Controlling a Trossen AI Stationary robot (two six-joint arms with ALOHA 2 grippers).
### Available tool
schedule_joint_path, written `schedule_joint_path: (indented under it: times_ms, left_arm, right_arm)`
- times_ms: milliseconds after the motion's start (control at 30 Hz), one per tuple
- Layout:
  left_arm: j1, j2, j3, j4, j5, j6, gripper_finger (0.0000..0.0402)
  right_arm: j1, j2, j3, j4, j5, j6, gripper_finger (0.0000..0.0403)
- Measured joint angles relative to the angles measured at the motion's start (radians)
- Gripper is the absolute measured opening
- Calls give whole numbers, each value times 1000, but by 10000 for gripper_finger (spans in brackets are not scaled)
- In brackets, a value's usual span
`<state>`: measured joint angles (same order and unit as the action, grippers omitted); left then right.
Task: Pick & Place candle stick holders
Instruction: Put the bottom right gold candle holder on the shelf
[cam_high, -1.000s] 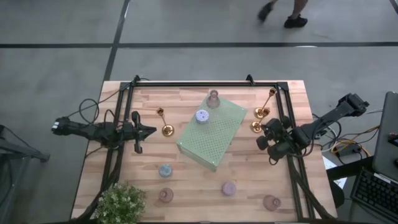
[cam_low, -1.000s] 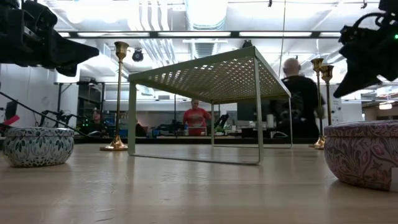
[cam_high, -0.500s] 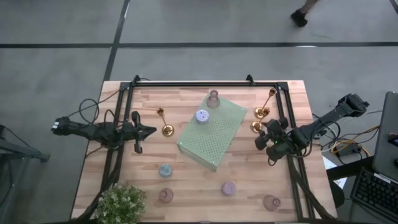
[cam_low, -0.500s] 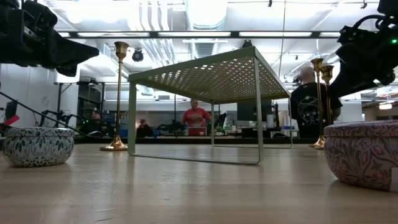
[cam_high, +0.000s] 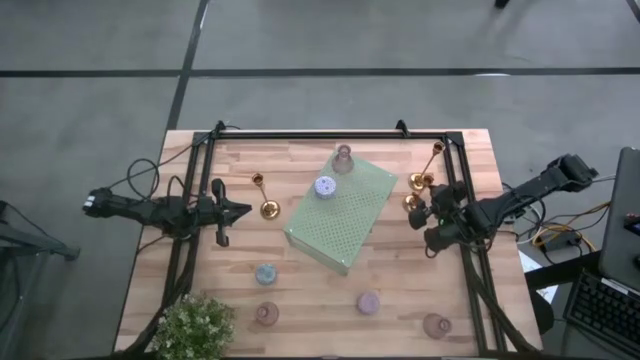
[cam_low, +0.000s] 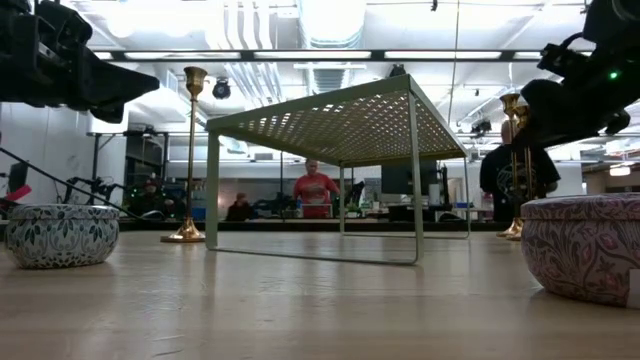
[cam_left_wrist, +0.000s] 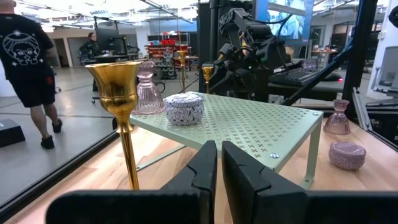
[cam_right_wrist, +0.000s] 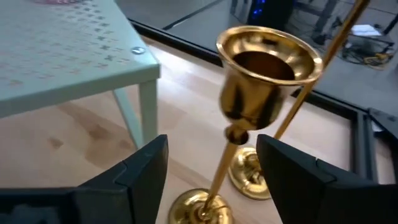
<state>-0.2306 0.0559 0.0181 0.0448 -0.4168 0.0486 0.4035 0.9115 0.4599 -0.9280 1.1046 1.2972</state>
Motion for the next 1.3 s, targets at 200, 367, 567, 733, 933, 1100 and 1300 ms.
schedule_joint_path:
  times_ms: [200, 367, 567, 733, 933, 1100, 1300]
  left_arm:
    - [0, 0, 0, 0, 0, 0, 28]
    - [0, 0, 0, 0, 0, 0, 28]
    - [0, 0, 0, 0, 0, 0, 28]
    - [0, 0, 0, 0, 0, 0, 28]
    - [0, 0, 0, 0, 0, 0, 28]
    - [0, 0, 0, 0, 0, 0, 28]
    - [0, 0, 0, 0, 0, 0, 28]
  right_arm:
    - [-19, 0, -27, 4, 20, -27, 215]
    - [-20, 0, -62, 64, 35, -74, 183]
    - [-20, -1, -106, 183, 63, -174, 108]
    - [-20, -1, -129, 206, 88, -181, 28]
    - [-20, -2, -133, 203, 108, -185, 15]
    - [-20, -1, -94, 200, 96, -240, 14]
    - [-7, -1, 14, 201, 87, -378, 13]
